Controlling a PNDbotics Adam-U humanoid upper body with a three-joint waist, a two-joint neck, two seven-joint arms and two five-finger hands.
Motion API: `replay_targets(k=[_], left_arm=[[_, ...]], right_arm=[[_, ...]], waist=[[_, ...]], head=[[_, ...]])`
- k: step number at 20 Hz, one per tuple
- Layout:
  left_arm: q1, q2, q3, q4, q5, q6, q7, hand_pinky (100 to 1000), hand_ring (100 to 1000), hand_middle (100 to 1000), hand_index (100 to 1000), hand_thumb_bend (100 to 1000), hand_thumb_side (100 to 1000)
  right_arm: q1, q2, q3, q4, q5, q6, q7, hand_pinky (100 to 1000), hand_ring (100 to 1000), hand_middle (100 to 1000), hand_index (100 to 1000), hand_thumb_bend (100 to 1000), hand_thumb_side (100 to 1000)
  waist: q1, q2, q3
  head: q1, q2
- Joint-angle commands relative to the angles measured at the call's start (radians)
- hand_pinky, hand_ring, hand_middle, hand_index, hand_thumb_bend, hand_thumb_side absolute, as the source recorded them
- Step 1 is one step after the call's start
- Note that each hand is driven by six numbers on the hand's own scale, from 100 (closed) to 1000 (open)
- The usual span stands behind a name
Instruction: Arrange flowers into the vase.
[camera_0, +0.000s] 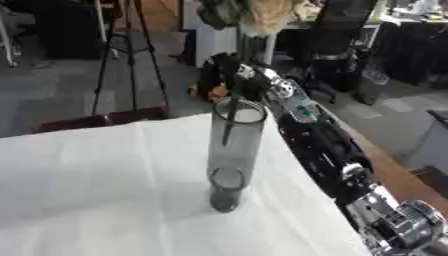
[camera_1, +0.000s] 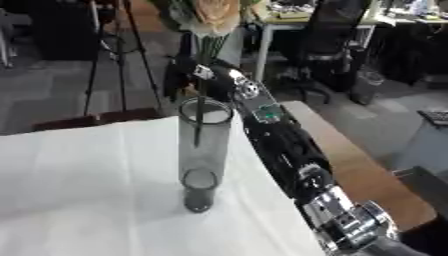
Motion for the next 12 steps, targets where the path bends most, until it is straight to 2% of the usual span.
replay_targets(k=[1, 12], left_arm=[[-0.009, 0.008, -0.001, -0.011, -0.002, -0.002, -0.002, 569, 506, 560, 944, 668, 845], [-0.008, 0.008, -0.002, -0.01, -0.001, -0.003, -0.002, 570, 507, 560, 944, 668, 844]], right_arm=[[-0.018, -0.03, 0.005, 0.002, 0.009, -0.106, 0.09, 487, 562, 386, 570, 669, 787], [-0.026, -0.032, 0.016, -0.015, -0.01, -0.118, 0.09, 505, 580, 407, 592, 684, 788]], waist=[[-0.011, 0.001, 0.0], [-0.013, -0.001, -0.001]], head=[[-0.005, 0.005], [-0.007, 0.006]])
